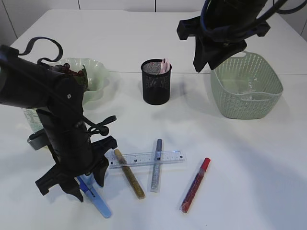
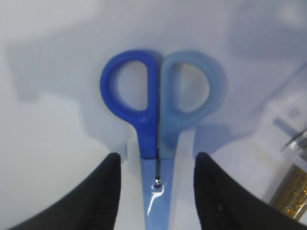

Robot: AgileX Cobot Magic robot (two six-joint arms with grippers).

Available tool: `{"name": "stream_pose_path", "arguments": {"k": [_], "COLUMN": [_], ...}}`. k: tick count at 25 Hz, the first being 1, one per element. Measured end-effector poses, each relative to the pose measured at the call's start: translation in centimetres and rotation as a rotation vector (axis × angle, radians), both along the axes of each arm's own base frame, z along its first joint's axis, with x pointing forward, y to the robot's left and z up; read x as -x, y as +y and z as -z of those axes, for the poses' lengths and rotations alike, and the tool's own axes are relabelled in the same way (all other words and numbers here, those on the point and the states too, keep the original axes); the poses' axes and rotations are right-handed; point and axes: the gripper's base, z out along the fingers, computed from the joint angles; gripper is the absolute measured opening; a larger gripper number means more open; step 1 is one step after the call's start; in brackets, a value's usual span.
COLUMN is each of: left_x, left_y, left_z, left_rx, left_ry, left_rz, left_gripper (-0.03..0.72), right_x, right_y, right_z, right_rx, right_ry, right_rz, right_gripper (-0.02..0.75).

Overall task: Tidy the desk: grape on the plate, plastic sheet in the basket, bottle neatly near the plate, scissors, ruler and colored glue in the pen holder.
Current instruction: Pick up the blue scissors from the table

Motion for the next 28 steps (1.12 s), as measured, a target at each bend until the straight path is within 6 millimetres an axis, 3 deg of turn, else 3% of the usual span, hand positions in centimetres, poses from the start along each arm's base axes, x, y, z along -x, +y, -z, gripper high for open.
{"name": "stream_pose_path", "arguments": {"k": [28], "left_x": [-0.18], "left_y": [0.32], "left_z": [0.30], "left_rx": [-0.020], "left_ry": [-0.003], "left_rz": [0.020], "left_gripper": [0.320], "right_x": [0.00], "right_y": [0.00], "right_z": [0.00], "right_rx": [0.002], "right_ry": [-0.001], "right_rz": [-0.006], "right_gripper": [0.259]}}
